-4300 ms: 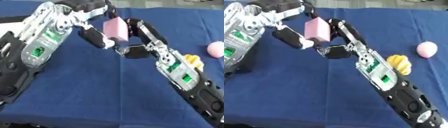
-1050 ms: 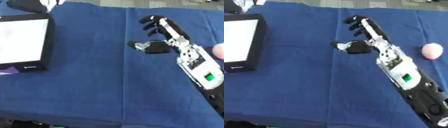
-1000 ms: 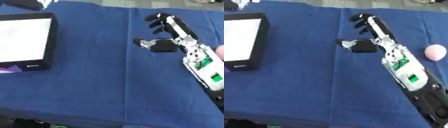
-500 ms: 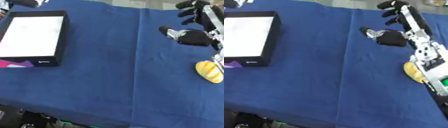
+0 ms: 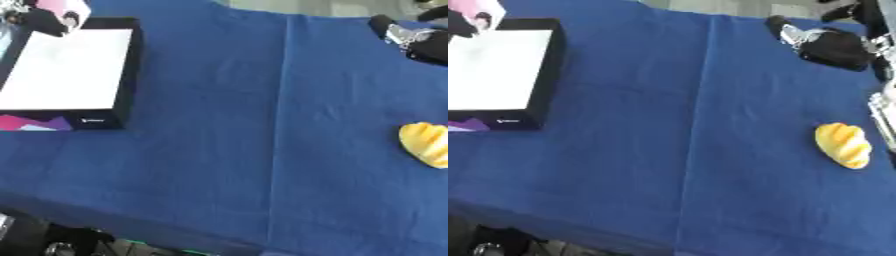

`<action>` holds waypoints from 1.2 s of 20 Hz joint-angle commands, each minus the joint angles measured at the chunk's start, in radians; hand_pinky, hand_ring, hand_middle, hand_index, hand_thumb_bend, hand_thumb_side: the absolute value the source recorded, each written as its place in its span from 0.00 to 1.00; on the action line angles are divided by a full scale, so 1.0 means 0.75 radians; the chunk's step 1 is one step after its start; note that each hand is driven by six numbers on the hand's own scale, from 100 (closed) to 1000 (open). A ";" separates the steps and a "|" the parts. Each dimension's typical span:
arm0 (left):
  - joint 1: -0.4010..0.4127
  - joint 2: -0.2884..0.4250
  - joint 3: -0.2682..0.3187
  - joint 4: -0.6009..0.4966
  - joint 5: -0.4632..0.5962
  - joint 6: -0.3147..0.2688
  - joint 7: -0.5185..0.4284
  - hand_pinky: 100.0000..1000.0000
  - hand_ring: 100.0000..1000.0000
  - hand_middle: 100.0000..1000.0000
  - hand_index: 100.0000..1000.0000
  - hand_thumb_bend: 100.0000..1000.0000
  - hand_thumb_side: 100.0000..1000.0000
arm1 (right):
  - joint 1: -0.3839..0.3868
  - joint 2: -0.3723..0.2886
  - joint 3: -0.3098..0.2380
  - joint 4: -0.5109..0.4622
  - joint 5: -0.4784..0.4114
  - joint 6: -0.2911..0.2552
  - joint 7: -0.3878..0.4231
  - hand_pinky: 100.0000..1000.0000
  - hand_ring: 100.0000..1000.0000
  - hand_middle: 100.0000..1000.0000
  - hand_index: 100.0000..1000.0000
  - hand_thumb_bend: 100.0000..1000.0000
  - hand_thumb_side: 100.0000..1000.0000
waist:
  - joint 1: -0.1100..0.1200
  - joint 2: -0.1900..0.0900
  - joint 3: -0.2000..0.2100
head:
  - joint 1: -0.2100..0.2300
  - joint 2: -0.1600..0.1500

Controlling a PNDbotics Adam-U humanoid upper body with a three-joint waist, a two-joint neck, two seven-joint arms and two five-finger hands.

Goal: Pick up the objects with one hand, pass them to the other hand, and then place them into the box on the other side of the table.

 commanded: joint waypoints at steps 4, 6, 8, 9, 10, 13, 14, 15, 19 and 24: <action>-0.016 0.024 0.024 0.064 -0.040 -0.007 -0.003 0.64 0.55 0.35 0.39 0.00 0.13 | -0.029 -0.064 -0.044 -0.031 -0.018 -0.011 -0.044 0.61 0.71 0.73 0.73 0.52 0.14 | -0.003 -0.010 -0.009 | -0.022 -0.001; -0.014 0.023 0.024 0.088 -0.055 -0.006 -0.003 0.65 0.56 0.36 0.40 0.00 0.13 | -0.033 -0.071 -0.052 -0.031 -0.025 -0.017 -0.053 0.61 0.71 0.73 0.73 0.52 0.13 | -0.005 -0.006 -0.014 | -0.025 0.001; -0.013 0.022 0.027 0.113 -0.078 -0.001 0.002 0.65 0.56 0.38 0.42 0.03 0.14 | -0.035 -0.078 -0.057 -0.031 -0.030 -0.022 -0.059 0.61 0.71 0.73 0.73 0.52 0.13 | -0.006 -0.001 -0.017 | -0.019 0.001; -0.014 0.021 0.031 0.130 -0.090 0.003 0.005 0.65 0.56 0.38 0.43 0.04 0.14 | -0.036 -0.081 -0.059 -0.031 -0.032 -0.024 -0.062 0.61 0.71 0.73 0.73 0.52 0.13 | -0.006 0.001 -0.019 | -0.012 -0.001; -0.015 0.019 0.034 0.146 -0.100 0.006 0.007 0.66 0.57 0.39 0.44 0.06 0.15 | -0.037 -0.085 -0.060 -0.031 -0.033 -0.026 -0.063 0.61 0.71 0.73 0.73 0.52 0.13 | -0.006 0.002 -0.020 | -0.003 -0.004; -0.015 0.015 0.044 0.191 -0.117 0.007 0.009 0.68 0.59 0.43 0.49 0.09 0.16 | -0.039 -0.095 -0.068 -0.031 -0.035 -0.030 -0.068 0.61 0.71 0.73 0.73 0.52 0.13 | -0.005 0.007 -0.022 | 0.025 -0.019; -0.014 0.014 0.046 0.201 -0.118 0.006 0.004 0.69 0.61 0.46 0.55 0.11 0.17 | -0.040 -0.098 -0.070 -0.031 -0.036 -0.031 -0.070 0.61 0.71 0.73 0.73 0.52 0.13 | -0.005 0.008 -0.022 | 0.028 -0.020; -0.013 0.014 0.047 0.210 -0.118 0.006 -0.004 0.72 0.64 0.52 0.62 0.14 0.18 | -0.040 -0.102 -0.072 -0.031 -0.035 -0.031 -0.071 0.61 0.71 0.73 0.73 0.52 0.13 | -0.005 0.008 -0.022 | 0.030 -0.020; -0.009 0.015 0.037 0.228 -0.136 -0.015 -0.074 0.83 0.78 0.73 0.81 0.30 0.47 | -0.040 -0.112 -0.081 -0.031 -0.041 -0.034 -0.076 0.62 0.71 0.73 0.73 0.52 0.13 | -0.005 0.007 -0.024 | 0.034 -0.011; 0.000 0.022 0.035 0.216 -0.173 -0.057 -0.115 0.87 0.81 0.74 0.84 0.48 0.79 | -0.037 -0.119 -0.089 -0.031 -0.046 -0.032 -0.083 0.62 0.71 0.73 0.73 0.52 0.12 | -0.003 0.003 -0.025 | 0.028 0.000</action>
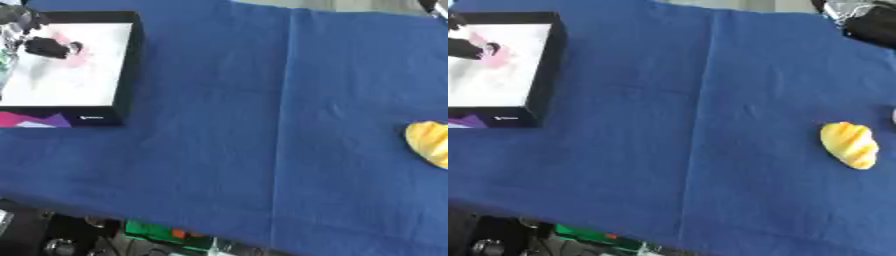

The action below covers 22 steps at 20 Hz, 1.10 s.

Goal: Pick up the objects with one hand, pass them to the other hand, and then place them into the box on the other side of the table.

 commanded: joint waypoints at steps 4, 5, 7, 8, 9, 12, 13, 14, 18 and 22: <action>-0.015 0.047 0.017 -0.033 -0.035 -0.023 -0.024 0.87 0.81 0.74 0.84 0.45 0.70 | -0.010 -0.049 -0.026 -0.028 -0.010 -0.001 -0.013 0.61 0.71 0.73 0.73 0.52 0.12 | 0.010 -0.027 -0.001 | -0.005 0.004; -0.015 0.048 0.018 -0.036 -0.036 -0.023 -0.024 0.87 0.81 0.74 0.84 0.44 0.69 | -0.010 -0.049 -0.026 -0.028 -0.010 -0.002 -0.014 0.61 0.71 0.73 0.73 0.52 0.12 | 0.011 -0.027 -0.001 | -0.006 0.005; -0.014 0.051 0.021 -0.043 -0.035 -0.022 -0.024 0.86 0.80 0.73 0.83 0.38 0.62 | -0.009 -0.051 -0.027 -0.028 -0.010 -0.003 -0.016 0.62 0.71 0.73 0.73 0.53 0.12 | 0.012 -0.028 -0.001 | -0.007 0.006; -0.014 0.052 0.027 -0.053 -0.030 -0.018 -0.019 0.84 0.79 0.73 0.82 0.32 0.52 | -0.007 -0.054 -0.029 -0.028 -0.010 -0.005 -0.018 0.62 0.71 0.73 0.73 0.53 0.12 | 0.012 -0.028 -0.001 | -0.009 0.008; -0.011 0.056 0.033 -0.071 -0.022 -0.012 -0.006 0.83 0.78 0.71 0.81 0.24 0.42 | -0.005 -0.059 -0.033 -0.028 -0.010 -0.009 -0.021 0.62 0.71 0.73 0.73 0.53 0.12 | 0.012 -0.028 -0.002 | -0.018 0.009; 0.011 0.076 0.058 -0.181 0.058 0.018 0.057 0.78 0.71 0.66 0.79 0.00 0.26 | 0.007 -0.084 -0.049 -0.028 -0.012 -0.018 -0.031 0.62 0.72 0.73 0.73 0.53 0.12 | 0.008 -0.029 -0.005 | -0.062 0.011; 0.021 0.084 0.067 -0.229 0.103 0.030 0.085 0.76 0.70 0.65 0.78 0.00 0.26 | 0.014 -0.098 -0.055 -0.028 -0.012 -0.019 -0.033 0.62 0.72 0.73 0.73 0.53 0.12 | 0.007 -0.029 -0.006 | -0.076 0.011; 0.033 0.092 0.073 -0.278 0.151 0.042 0.116 0.75 0.69 0.64 0.78 0.00 0.31 | 0.021 -0.111 -0.062 -0.028 -0.012 -0.018 -0.035 0.62 0.72 0.73 0.73 0.53 0.12 | 0.005 -0.029 -0.006 | -0.088 0.011; 0.082 0.116 0.094 -0.479 0.360 0.060 0.271 0.72 0.68 0.63 0.77 0.00 0.53 | 0.055 -0.161 -0.080 -0.028 -0.015 -0.008 -0.037 0.63 0.72 0.73 0.73 0.53 0.13 | 0.000 -0.032 -0.009 | -0.142 0.011; 0.133 0.122 0.102 -0.647 0.571 0.020 0.422 0.69 0.67 0.61 0.76 0.00 0.60 | 0.094 -0.200 -0.096 -0.028 -0.049 0.004 -0.040 0.62 0.72 0.73 0.73 0.53 0.14 | -0.003 -0.034 -0.013 | -0.203 0.011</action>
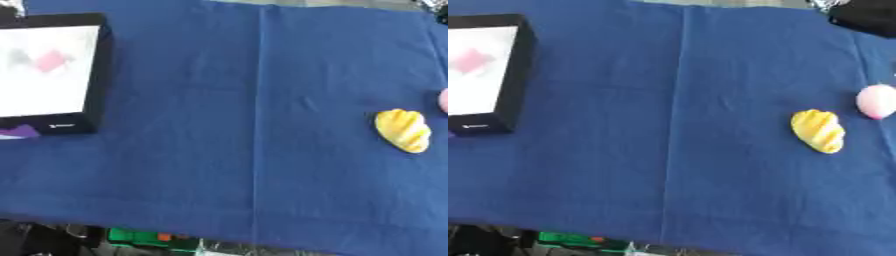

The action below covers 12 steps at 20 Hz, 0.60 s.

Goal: Pick up the objects with one hand, pass them to the other hand, and then place them into the box on the other side of the table.

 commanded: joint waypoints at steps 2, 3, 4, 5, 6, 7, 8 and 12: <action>0.024 0.055 0.029 -0.171 0.208 -0.044 0.149 0.68 0.66 0.60 0.75 0.00 0.60 | 0.023 -0.095 -0.033 -0.027 -0.046 0.017 -0.001 0.63 0.72 0.73 0.73 0.54 0.15 | 0.003 -0.034 -0.005 | -0.060 0.007; 0.034 0.052 0.029 -0.197 0.249 -0.055 0.179 0.67 0.65 0.60 0.75 0.00 0.59 | 0.035 -0.109 -0.035 -0.027 -0.055 0.021 0.005 0.63 0.72 0.74 0.73 0.54 0.16 | 0.002 -0.034 -0.007 | -0.073 0.007; 0.042 0.048 0.029 -0.219 0.283 -0.063 0.206 0.67 0.65 0.60 0.75 0.00 0.58 | 0.046 -0.124 -0.036 -0.027 -0.062 0.025 0.015 0.63 0.72 0.74 0.73 0.54 0.16 | 0.001 -0.035 -0.008 | -0.083 0.007; 0.049 0.044 0.029 -0.238 0.311 -0.068 0.232 0.67 0.65 0.59 0.74 0.00 0.57 | 0.056 -0.137 -0.038 -0.027 -0.066 0.029 0.026 0.64 0.72 0.74 0.74 0.54 0.16 | 0.000 -0.035 -0.010 | -0.093 0.007; 0.054 0.038 0.029 -0.253 0.334 -0.072 0.256 0.66 0.65 0.59 0.74 0.00 0.57 | 0.065 -0.149 -0.039 -0.027 -0.069 0.034 0.038 0.64 0.73 0.74 0.74 0.54 0.17 | 0.000 -0.035 -0.012 | -0.102 0.007; 0.058 0.033 0.029 -0.264 0.351 -0.074 0.276 0.66 0.65 0.59 0.74 0.00 0.58 | 0.073 -0.160 -0.040 -0.027 -0.070 0.038 0.050 0.64 0.73 0.74 0.74 0.54 0.18 | -0.001 -0.036 -0.013 | -0.110 0.007; 0.062 0.028 0.027 -0.274 0.367 -0.076 0.293 0.67 0.65 0.60 0.74 0.00 0.59 | 0.082 -0.172 -0.040 -0.027 -0.071 0.043 0.067 0.65 0.73 0.74 0.74 0.55 0.19 | -0.001 -0.035 -0.014 | -0.118 0.006; 0.073 0.018 0.025 -0.307 0.411 -0.091 0.344 0.66 0.65 0.60 0.74 0.00 0.58 | 0.122 -0.213 -0.042 -0.027 -0.066 0.072 0.143 0.66 0.74 0.75 0.75 0.55 0.23 | 0.001 -0.034 -0.014 | -0.143 0.003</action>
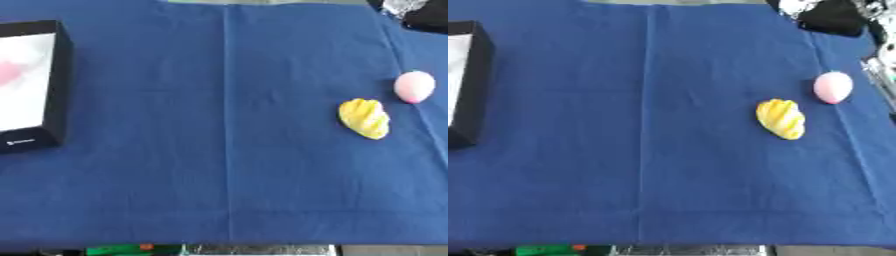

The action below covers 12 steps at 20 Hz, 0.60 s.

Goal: Pick up the objects with one hand, pass them to the other hand, and then place them into the box on the other side of the table.

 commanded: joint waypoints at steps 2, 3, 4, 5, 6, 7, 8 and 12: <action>-0.006 0.019 0.018 -0.053 0.045 -0.017 0.055 0.66 0.65 0.60 0.74 0.00 0.59 | 0.028 -0.102 -0.020 -0.026 0.009 0.028 0.094 0.68 0.75 0.75 0.76 0.56 0.24 | 0.005 -0.032 -0.001 | -0.026 0.002; -0.002 0.018 0.019 -0.057 0.053 -0.020 0.064 0.66 0.65 0.60 0.74 0.00 0.59 | 0.039 -0.115 -0.018 -0.026 0.016 0.032 0.124 0.69 0.75 0.75 0.76 0.55 0.25 | 0.004 -0.031 -0.001 | -0.028 0.002; 0.000 0.017 0.018 -0.059 0.059 -0.021 0.072 0.66 0.65 0.60 0.74 0.00 0.59 | 0.053 -0.132 -0.014 -0.026 0.026 0.035 0.159 0.69 0.75 0.75 0.77 0.55 0.26 | 0.004 -0.031 -0.001 | -0.030 0.002; 0.002 0.016 0.018 -0.060 0.064 -0.022 0.079 0.66 0.65 0.60 0.74 0.00 0.59 | 0.063 -0.145 -0.012 -0.026 0.035 0.038 0.192 0.70 0.75 0.75 0.77 0.55 0.27 | 0.003 -0.031 -0.001 | -0.031 0.002; 0.005 0.015 0.016 -0.060 0.069 -0.023 0.083 0.66 0.65 0.60 0.74 0.00 0.59 | 0.074 -0.159 -0.009 -0.026 0.042 0.042 0.225 0.70 0.75 0.75 0.77 0.55 0.27 | 0.003 -0.031 -0.001 | -0.031 0.003; 0.006 0.015 0.014 -0.060 0.072 -0.023 0.086 0.67 0.66 0.60 0.74 0.00 0.59 | 0.083 -0.169 -0.006 -0.026 0.047 0.045 0.253 0.71 0.75 0.75 0.77 0.55 0.28 | 0.003 -0.031 0.000 | -0.032 0.003; 0.007 0.015 0.012 -0.059 0.074 -0.022 0.086 0.67 0.66 0.60 0.74 0.00 0.59 | 0.095 -0.184 0.001 -0.026 0.052 0.048 0.285 0.72 0.75 0.75 0.77 0.55 0.29 | 0.002 -0.031 0.001 | -0.033 0.003; 0.008 0.016 0.011 -0.053 0.070 -0.013 0.084 0.67 0.66 0.60 0.74 0.00 0.60 | 0.141 -0.221 0.020 -0.026 0.082 0.052 0.390 0.73 0.75 0.75 0.77 0.56 0.30 | 0.002 -0.030 0.005 | -0.032 0.001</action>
